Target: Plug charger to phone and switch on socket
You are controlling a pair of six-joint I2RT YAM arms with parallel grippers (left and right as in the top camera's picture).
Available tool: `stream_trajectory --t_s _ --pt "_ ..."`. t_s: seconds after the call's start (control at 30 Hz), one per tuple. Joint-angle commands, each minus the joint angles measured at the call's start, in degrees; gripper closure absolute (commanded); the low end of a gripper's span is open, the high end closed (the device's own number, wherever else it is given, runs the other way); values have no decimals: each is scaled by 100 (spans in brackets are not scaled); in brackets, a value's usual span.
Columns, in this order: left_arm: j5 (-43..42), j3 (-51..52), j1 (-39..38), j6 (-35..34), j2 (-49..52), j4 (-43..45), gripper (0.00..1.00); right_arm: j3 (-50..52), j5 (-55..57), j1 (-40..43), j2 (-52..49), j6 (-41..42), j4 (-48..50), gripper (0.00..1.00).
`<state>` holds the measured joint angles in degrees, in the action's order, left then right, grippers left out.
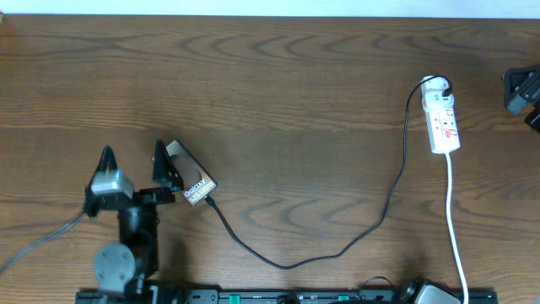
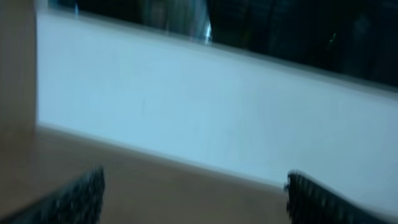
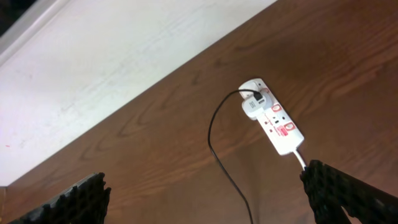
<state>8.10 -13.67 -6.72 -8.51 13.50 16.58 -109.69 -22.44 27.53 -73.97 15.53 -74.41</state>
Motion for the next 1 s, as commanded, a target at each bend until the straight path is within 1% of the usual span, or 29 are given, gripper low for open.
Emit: stream_trajectory --t_s 0.0,0.03,0.07,0.1,0.17,0.27,0.37,0.6,0.97 --pt "-151 1137 164 74 -487 1296 9 -13 7 -35 9 50 0 1" --pt "-249 1375 232 70 -560 1593 9 -13 7 -35 9 50 0 1" --pt "-337 1318 326 52 -625 1296 9 -13 7 -35 9 50 0 1" --pt "-629 1311 542 33 -699 1056 9 -13 7 -35 9 50 0 1" --pt "-935 1342 800 31 -763 811 9 -13 7 -35 9 48 0 1" --pt "-1327 1342 1139 31 -964 120 9 -13 7 -35 11 50 0 1" --pt "-1412 1342 1292 33 -1325 -752 9 -13 7 -35 9 50 0 1" --pt "-1414 1342 1314 31 -1344 -2004 9 -13 7 -35 11 50 0 1" --pt "-1408 1342 1314 35 -1338 -2024 8 -13 7 -35 9 50 -4 1"
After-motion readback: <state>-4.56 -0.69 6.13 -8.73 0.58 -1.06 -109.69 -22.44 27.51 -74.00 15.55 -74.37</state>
